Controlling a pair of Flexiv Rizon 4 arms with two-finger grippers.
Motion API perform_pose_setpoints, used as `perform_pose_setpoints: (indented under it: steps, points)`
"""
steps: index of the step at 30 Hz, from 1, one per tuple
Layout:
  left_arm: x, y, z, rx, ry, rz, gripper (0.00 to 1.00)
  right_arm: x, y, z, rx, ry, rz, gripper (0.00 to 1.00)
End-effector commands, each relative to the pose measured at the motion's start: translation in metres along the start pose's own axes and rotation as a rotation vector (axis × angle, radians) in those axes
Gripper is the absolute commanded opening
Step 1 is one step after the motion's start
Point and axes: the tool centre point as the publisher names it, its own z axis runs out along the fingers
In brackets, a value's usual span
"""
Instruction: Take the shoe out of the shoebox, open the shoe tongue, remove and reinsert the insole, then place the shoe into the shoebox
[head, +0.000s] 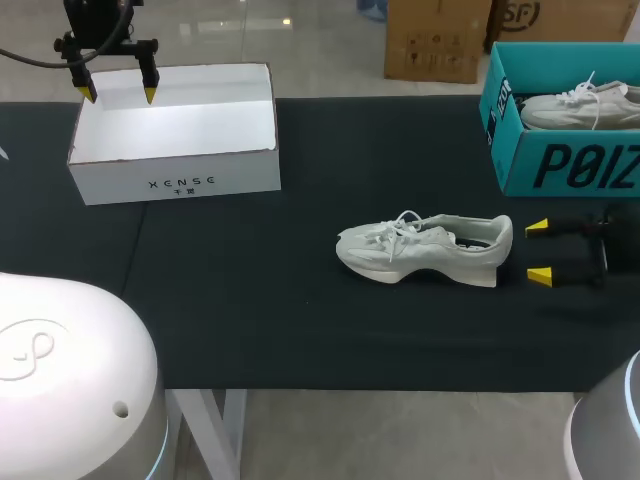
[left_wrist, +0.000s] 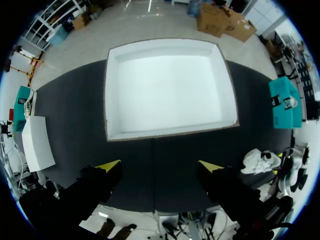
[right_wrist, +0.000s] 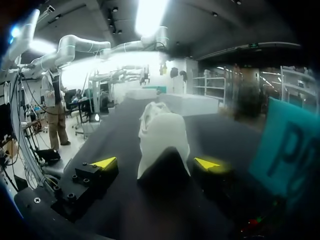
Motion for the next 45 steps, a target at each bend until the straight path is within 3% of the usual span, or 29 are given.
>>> perform_pose_setpoints:
  steps: [1, 9, 29, 45]
  points:
    - [0.0, 0.0, 0.001, 0.0, 0.0, 0.0, 1.0, -0.008, -0.003, 0.015, -0.001, 0.002, 0.0, 1.0]
    - [0.0, 0.0, 0.001, 0.0, 0.0, 0.0, 1.0, -0.018, -0.008, 0.027, -0.003, 0.006, -0.004, 1.0]
    - [0.0, 0.0, 0.001, 0.0, 0.0, 0.0, 1.0, -0.012, -0.023, 0.055, -0.032, 0.03, 0.009, 1.0]
    - [0.0, 0.0, 0.001, 0.0, 0.0, 0.0, 1.0, -0.008, -0.021, 0.069, -0.043, 0.06, -0.015, 1.0]
